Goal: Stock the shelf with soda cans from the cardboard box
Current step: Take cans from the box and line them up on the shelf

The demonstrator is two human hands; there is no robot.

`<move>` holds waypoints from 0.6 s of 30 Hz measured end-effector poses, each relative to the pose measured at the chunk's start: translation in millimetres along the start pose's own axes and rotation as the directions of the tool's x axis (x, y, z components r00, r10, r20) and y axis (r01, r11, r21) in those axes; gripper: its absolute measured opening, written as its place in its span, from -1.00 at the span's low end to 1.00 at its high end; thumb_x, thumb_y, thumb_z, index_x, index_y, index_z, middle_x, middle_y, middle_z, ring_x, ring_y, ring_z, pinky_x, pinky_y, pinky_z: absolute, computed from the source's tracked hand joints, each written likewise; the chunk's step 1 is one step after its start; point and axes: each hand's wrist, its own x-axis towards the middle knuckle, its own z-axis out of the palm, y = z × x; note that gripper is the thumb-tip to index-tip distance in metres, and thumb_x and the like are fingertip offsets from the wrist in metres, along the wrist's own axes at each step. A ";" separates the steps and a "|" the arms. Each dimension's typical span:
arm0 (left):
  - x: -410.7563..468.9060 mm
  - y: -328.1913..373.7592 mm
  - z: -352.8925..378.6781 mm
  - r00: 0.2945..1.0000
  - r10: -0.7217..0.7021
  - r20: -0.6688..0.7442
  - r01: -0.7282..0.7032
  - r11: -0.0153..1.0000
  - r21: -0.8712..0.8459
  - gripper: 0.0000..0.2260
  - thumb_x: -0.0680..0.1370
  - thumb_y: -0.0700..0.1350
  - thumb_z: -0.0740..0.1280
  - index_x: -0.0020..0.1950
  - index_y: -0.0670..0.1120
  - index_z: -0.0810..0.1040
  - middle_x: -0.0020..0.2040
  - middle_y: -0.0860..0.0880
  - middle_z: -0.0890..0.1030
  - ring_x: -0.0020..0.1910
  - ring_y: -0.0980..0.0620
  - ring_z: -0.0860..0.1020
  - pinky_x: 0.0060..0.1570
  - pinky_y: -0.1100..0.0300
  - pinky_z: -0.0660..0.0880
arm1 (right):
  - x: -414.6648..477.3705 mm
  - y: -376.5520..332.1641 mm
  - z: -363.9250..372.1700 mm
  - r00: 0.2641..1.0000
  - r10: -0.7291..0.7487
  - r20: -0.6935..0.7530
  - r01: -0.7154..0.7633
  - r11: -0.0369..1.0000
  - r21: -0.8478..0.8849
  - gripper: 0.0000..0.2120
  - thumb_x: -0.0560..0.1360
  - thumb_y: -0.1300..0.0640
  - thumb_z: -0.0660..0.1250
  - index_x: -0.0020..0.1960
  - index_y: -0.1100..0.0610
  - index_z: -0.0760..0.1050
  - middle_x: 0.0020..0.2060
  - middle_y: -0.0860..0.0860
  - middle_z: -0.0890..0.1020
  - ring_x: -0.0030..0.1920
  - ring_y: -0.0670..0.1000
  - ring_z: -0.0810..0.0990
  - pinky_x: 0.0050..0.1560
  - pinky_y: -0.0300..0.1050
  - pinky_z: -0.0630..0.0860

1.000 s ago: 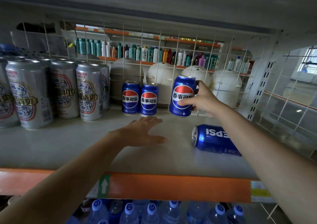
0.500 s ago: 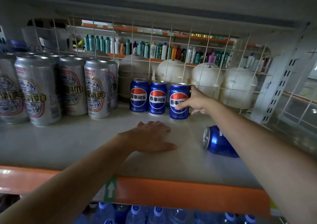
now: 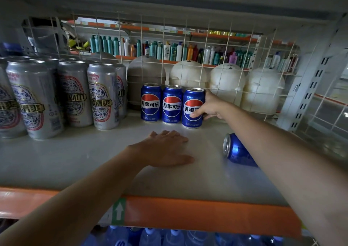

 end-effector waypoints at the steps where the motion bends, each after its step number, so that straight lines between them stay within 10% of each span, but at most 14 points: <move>1: -0.2 0.2 0.0 1.000 -0.002 0.001 0.002 1.000 0.000 -0.38 0.52 0.32 0.08 0.51 0.12 0.06 0.54 0.06 0.06 0.50 0.01 0.06 0.44 -0.04 0.05 | 0.4 0.0 0.8 1.000 -0.003 -0.005 0.003 1.000 -0.008 -0.24 0.31 0.47 0.45 0.38 0.16 0.19 0.32 0.11 0.42 0.34 0.18 0.39 0.16 0.18 0.45; 18: 2.2 -2.7 2.8 1.000 0.000 -0.022 0.000 1.000 -0.011 -0.39 0.50 0.33 0.09 0.50 0.14 0.08 0.52 0.08 0.09 0.49 0.05 0.07 0.42 0.01 0.05 | 14.5 13.4 -2.8 0.978 -0.159 -0.132 0.135 0.975 -0.179 -0.07 0.27 0.32 0.55 0.47 0.21 0.06 0.37 0.14 0.38 0.35 0.14 0.38 0.21 -0.04 0.36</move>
